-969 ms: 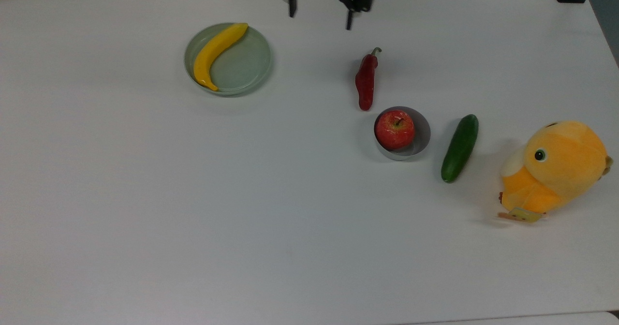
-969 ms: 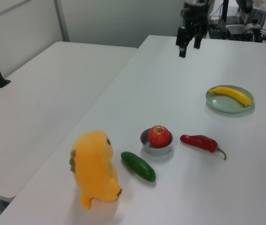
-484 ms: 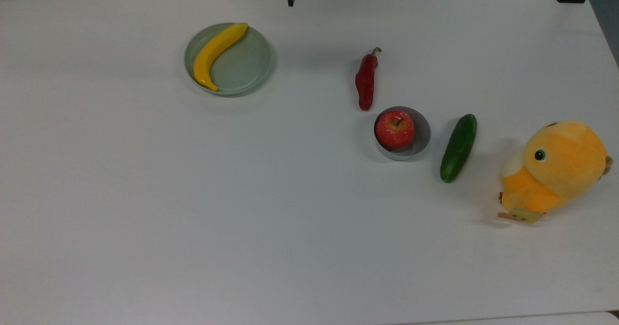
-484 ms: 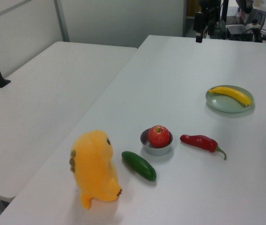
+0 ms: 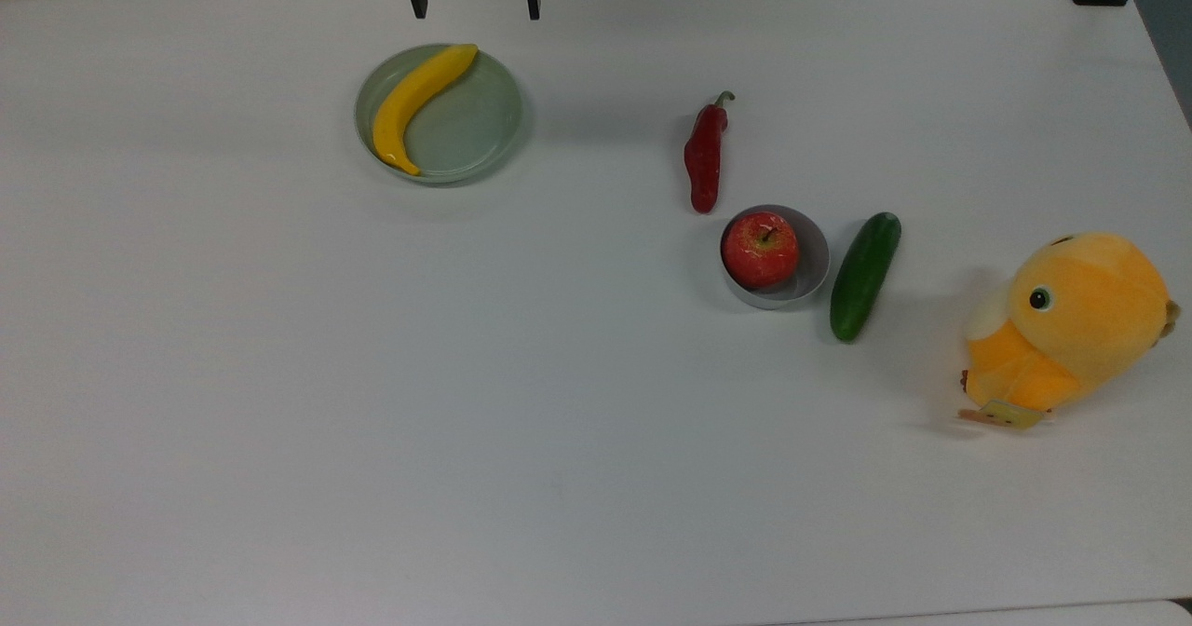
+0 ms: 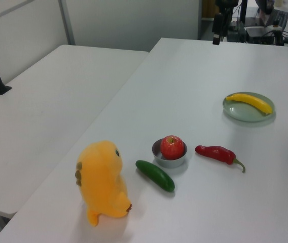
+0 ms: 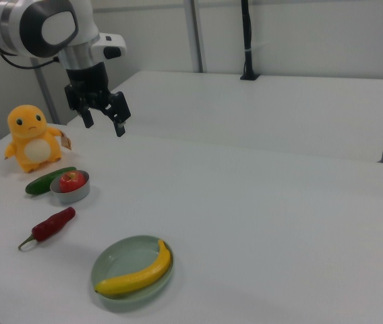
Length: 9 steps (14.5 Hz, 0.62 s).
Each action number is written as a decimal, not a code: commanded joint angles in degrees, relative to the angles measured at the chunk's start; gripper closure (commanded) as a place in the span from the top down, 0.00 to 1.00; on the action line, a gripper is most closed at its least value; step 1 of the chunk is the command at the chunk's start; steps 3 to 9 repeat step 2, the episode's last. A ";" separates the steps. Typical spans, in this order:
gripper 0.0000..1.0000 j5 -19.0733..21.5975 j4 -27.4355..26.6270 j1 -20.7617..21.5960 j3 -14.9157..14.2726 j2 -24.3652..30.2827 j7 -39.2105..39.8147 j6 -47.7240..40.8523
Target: Put the cucumber on the left side of the bowl
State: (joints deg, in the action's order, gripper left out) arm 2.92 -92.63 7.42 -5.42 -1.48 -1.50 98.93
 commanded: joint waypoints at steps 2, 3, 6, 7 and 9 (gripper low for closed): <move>1.00 1.12 -1.94 -0.39 0.32 1.74 1.33 1.53; 1.00 1.12 -1.94 -0.39 0.32 1.74 1.33 1.53; 1.00 1.12 -1.94 -0.39 0.32 1.74 1.33 1.53; 1.00 1.12 -1.94 -0.39 0.32 1.74 1.33 1.53; 1.00 1.12 -1.94 -0.39 0.32 1.74 1.33 1.53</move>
